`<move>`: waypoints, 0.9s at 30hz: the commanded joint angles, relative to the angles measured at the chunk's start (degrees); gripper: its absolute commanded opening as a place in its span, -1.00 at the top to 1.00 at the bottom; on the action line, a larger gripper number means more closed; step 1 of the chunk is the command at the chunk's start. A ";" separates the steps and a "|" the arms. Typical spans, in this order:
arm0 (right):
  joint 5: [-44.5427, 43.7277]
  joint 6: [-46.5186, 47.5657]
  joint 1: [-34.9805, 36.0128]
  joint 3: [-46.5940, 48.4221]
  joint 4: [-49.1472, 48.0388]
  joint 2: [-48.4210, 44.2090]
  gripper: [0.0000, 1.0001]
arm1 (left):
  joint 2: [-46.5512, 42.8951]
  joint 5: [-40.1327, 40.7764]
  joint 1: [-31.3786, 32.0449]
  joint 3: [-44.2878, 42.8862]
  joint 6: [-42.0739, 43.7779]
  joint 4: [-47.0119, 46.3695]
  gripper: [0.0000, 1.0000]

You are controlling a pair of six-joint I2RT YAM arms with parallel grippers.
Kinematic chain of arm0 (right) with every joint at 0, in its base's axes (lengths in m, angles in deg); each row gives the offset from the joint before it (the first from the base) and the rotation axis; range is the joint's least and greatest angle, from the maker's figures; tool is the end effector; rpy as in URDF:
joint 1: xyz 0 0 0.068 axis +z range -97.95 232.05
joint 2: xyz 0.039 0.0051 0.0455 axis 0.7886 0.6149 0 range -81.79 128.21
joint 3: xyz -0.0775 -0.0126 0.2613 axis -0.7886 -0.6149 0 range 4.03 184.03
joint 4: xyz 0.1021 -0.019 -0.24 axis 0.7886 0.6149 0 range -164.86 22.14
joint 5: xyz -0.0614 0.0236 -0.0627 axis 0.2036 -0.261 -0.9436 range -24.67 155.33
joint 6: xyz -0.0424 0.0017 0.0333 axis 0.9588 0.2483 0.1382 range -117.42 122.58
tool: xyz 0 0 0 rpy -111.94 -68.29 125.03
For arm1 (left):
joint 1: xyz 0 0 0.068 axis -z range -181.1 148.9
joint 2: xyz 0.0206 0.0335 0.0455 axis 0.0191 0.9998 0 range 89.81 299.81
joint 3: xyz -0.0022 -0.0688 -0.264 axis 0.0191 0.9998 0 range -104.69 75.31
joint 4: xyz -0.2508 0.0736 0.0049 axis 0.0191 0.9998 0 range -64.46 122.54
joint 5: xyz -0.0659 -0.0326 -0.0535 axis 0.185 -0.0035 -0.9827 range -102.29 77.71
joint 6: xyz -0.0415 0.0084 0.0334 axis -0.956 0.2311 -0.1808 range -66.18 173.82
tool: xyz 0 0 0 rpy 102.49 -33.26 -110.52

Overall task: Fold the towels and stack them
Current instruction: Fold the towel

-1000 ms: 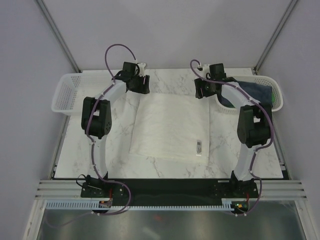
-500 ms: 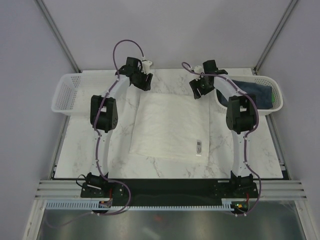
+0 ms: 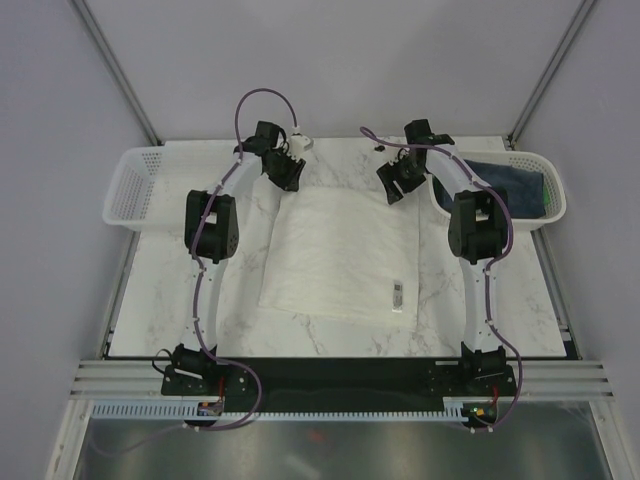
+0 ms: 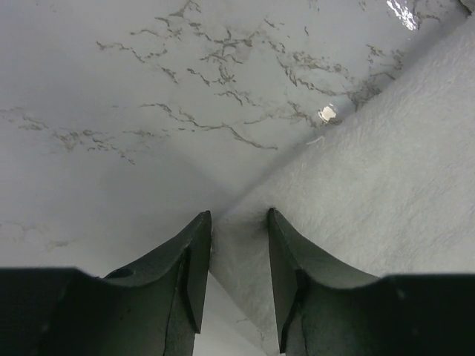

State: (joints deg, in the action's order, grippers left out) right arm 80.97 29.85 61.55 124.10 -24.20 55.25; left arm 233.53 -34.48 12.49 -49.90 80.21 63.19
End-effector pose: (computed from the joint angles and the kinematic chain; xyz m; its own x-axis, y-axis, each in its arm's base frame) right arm 0.4978 0.0929 0.1793 -0.6916 -0.5629 -0.4526 -0.6490 0.7593 0.0472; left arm 0.5253 -0.1407 0.1600 -0.5355 0.5529 -0.6384 0.7369 0.6752 -0.0334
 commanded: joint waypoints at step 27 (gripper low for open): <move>2.73 6.57 -1.41 16.86 6.39 9.48 -0.48 | 0.77 11.47 -1.72 -1.88 8.76 2.96 0.95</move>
State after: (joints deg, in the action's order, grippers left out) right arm 83.29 34.57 60.92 137.63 -18.24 63.49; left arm 233.67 -27.31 11.99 -51.52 85.89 65.66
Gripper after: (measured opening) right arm 0.743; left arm 0.041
